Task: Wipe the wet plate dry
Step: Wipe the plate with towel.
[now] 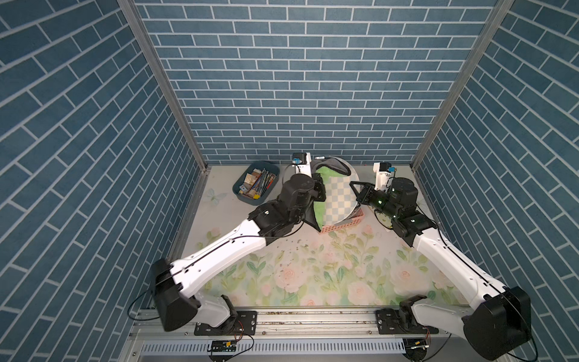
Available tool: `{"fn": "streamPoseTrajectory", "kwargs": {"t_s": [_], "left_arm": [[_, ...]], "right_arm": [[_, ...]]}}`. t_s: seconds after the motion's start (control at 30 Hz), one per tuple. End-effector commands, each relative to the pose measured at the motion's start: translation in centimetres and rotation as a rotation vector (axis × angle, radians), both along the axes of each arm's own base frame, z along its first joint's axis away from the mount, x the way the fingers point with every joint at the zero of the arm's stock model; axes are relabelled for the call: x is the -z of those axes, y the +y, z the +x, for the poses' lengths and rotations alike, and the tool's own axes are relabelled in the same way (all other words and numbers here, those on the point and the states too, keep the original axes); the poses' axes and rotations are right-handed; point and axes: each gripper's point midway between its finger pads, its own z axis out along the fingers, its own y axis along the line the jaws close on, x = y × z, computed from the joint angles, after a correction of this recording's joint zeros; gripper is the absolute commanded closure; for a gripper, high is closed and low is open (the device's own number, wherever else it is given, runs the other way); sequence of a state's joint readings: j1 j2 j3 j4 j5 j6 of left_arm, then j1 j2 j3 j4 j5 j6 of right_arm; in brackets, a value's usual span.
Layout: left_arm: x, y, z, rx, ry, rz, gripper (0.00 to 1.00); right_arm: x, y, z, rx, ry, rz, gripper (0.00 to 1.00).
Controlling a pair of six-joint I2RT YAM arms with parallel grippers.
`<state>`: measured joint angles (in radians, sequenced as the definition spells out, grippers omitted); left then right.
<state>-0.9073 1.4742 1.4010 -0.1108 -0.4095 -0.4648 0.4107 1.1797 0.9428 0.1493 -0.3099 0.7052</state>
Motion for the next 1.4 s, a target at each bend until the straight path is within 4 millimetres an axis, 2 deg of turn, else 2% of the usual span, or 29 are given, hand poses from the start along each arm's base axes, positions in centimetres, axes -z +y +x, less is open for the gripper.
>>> {"fn": "streamPoseTrajectory", "kwargs": {"t_s": [0.0, 0.1, 0.17, 0.23, 0.3, 0.37, 0.4, 0.43, 0.5, 0.6, 0.7, 0.8, 0.87, 0.9, 1.0, 1.1, 1.17, 1.2, 1.27, 1.37], "left_arm": [[6.0, -2.0, 0.5, 0.062, 0.101, 0.123, 1.00], [7.0, -3.9, 0.2, 0.146, 0.123, 0.088, 1.00], [7.7, -3.4, 0.6, 0.119, 0.139, 0.097, 1.00], [8.0, -1.0, 2.1, 0.041, 0.164, 0.103, 1.00], [7.7, 2.4, 4.2, -0.033, 0.196, 0.063, 1.00], [6.7, 4.8, 5.9, -0.071, 0.196, 0.029, 1.00], [5.9, 5.1, 6.3, -0.070, 0.177, 0.032, 1.00], [4.8, 4.5, 6.4, -0.036, 0.151, 0.040, 1.00], [3.5, 2.1, 5.9, 0.096, 0.126, 0.024, 1.00], [3.6, -1.7, 4.6, 0.252, 0.129, -0.012, 1.00], [5.0, -4.5, 2.7, 0.324, 0.135, 0.029, 1.00], [6.4, -6.0, 0.7, 0.391, 0.143, 0.064, 1.00], [7.2, -5.6, 0.0, 0.397, 0.153, 0.078, 1.00], [7.8, -4.8, 0.0, 0.371, 0.157, 0.099, 1.00], [7.9, -0.9, 1.3, 0.227, 0.170, 0.147, 1.00], [6.2, 3.1, 3.4, 0.095, 0.165, 0.129, 1.00], [4.5, 4.0, 4.3, 0.059, 0.130, 0.115, 1.00], [3.4, 3.7, 4.5, 0.065, 0.110, 0.104, 1.00], [2.0, 1.9, 4.6, 0.141, 0.092, 0.063, 1.00], [1.1, -3.0, 3.6, 0.312, 0.080, 0.020, 1.00]], "right_arm": [[-6.7, 0.2, -1.0, 0.013, -0.137, 0.200, 1.00], [-8.4, 0.6, -1.5, -0.005, -0.161, 0.246, 1.00], [-9.4, 0.5, -1.9, -0.008, -0.178, 0.264, 1.00], [-9.8, 0.1, -2.5, -0.002, -0.188, 0.276, 1.00], [-9.5, 0.2, -3.7, -0.022, -0.200, 0.286, 1.00], [-9.0, 1.3, -4.9, -0.086, -0.215, 0.286, 1.00], [-8.8, 2.2, -5.7, -0.138, -0.224, 0.286, 1.00], [-8.4, 3.1, -6.3, -0.188, -0.224, 0.286, 1.00], [-8.3, 5.3, -7.6, -0.282, -0.235, 0.290, 1.00], [-9.3, 6.8, -8.0, -0.323, -0.261, 0.286, 1.00], [-11.9, 5.8, -6.7, -0.242, -0.320, 0.281, 1.00], [-14.9, 3.4, -5.1, -0.143, -0.373, 0.292, 1.00], [-16.0, 1.7, -4.3, -0.100, -0.383, 0.304, 1.00], [-16.2, 0.8, -4.1, -0.081, -0.385, 0.308, 1.00], [-15.3, -0.5, -4.2, -0.049, -0.372, 0.289, 1.00], [-12.9, 0.4, -5.2, -0.103, -0.342, 0.294, 1.00], [-11.5, 2.2, -6.3, -0.168, -0.315, 0.315, 1.00], [-11.1, 3.5, -7.0, -0.206, -0.307, 0.320, 1.00], [-10.6, 5.5, -7.7, -0.262, -0.292, 0.324, 1.00], [-11.6, 6.8, -7.3, -0.287, -0.306, 0.348, 1.00]]}}
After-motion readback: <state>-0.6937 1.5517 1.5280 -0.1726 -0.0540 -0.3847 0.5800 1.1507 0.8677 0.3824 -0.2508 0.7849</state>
